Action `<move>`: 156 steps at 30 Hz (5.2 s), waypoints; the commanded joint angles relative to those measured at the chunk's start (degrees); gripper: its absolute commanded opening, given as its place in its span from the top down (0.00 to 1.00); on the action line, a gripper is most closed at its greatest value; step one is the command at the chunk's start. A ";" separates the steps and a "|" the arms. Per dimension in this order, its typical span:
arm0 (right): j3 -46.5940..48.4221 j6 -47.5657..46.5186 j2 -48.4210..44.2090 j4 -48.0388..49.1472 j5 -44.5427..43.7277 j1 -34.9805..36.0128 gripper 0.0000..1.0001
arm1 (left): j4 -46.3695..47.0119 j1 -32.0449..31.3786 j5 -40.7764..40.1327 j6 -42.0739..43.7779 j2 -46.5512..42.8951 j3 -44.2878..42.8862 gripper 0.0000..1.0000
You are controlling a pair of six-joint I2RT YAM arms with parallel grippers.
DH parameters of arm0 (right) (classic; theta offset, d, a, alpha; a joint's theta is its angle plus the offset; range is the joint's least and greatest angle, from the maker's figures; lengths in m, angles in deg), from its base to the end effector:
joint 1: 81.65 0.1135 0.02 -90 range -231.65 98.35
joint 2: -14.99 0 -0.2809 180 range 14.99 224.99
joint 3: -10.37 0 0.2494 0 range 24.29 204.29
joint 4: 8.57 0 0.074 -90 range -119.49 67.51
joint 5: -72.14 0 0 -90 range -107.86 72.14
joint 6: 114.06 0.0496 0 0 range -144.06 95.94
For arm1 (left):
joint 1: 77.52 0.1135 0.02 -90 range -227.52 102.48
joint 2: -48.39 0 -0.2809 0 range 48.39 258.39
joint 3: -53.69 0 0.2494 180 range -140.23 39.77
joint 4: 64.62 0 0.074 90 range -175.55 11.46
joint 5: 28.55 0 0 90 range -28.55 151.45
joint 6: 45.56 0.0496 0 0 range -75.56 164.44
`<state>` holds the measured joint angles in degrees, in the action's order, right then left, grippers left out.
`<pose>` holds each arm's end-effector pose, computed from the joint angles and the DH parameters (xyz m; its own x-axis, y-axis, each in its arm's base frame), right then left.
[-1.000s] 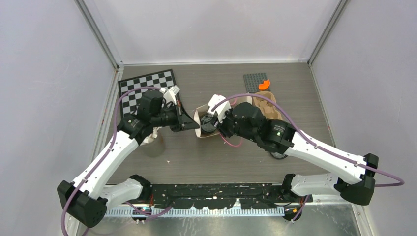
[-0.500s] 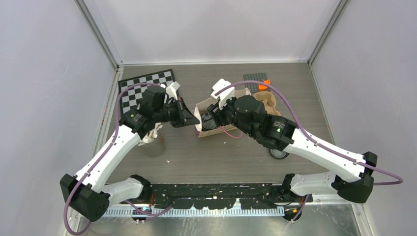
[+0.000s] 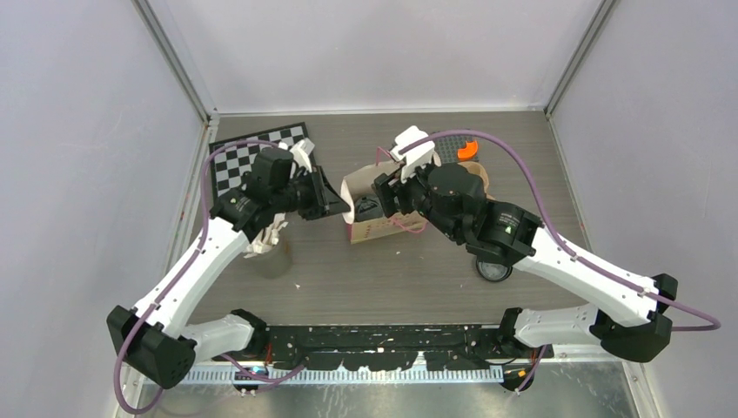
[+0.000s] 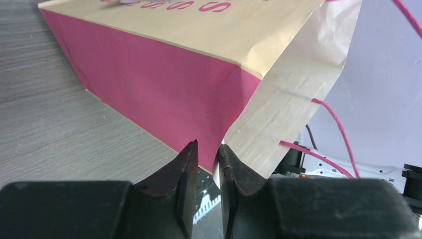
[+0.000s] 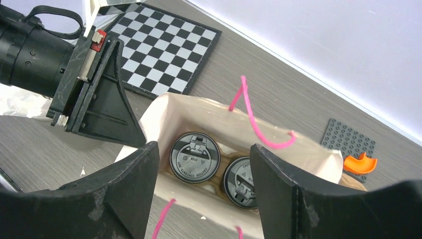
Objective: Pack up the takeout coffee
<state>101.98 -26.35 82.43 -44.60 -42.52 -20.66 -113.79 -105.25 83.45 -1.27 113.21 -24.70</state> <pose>0.1424 0.2141 0.4505 -0.0757 -0.2115 -0.9744 -0.6003 0.7900 -0.1248 0.2042 -0.1283 0.3564 -0.8616 -0.2969 -0.4117 0.1207 0.6680 -0.7343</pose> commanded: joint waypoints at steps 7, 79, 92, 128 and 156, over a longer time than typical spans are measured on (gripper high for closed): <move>8.46 6.02 -1.53 -8.31 -5.41 -0.13 0.16 | -0.18 0.74 -2.62 5.07 3.96 -9.05 0.51; 3.89 22.79 -4.60 -17.79 -2.45 -0.21 0.13 | -43.52 22.28 -47.61 -4.91 -13.24 -7.65 0.55; 4.51 20.88 -4.46 -18.29 -3.09 -0.20 0.13 | -40.63 22.28 -48.25 -4.21 -13.81 -5.22 0.64; 6.63 17.62 -6.90 -16.18 -6.68 -0.18 0.13 | -49.62 22.28 -36.65 18.29 -3.75 -56.64 1.00; 11.15 2.00 7.70 7.88 20.88 0.00 0.16 | -46.69 22.28 -20.95 23.01 -9.53 -47.12 1.00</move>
<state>108.12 -17.08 85.01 -46.76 -28.16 -20.74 -157.70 -83.33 63.39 18.68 102.15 -71.50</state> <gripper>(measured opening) 0.846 0.009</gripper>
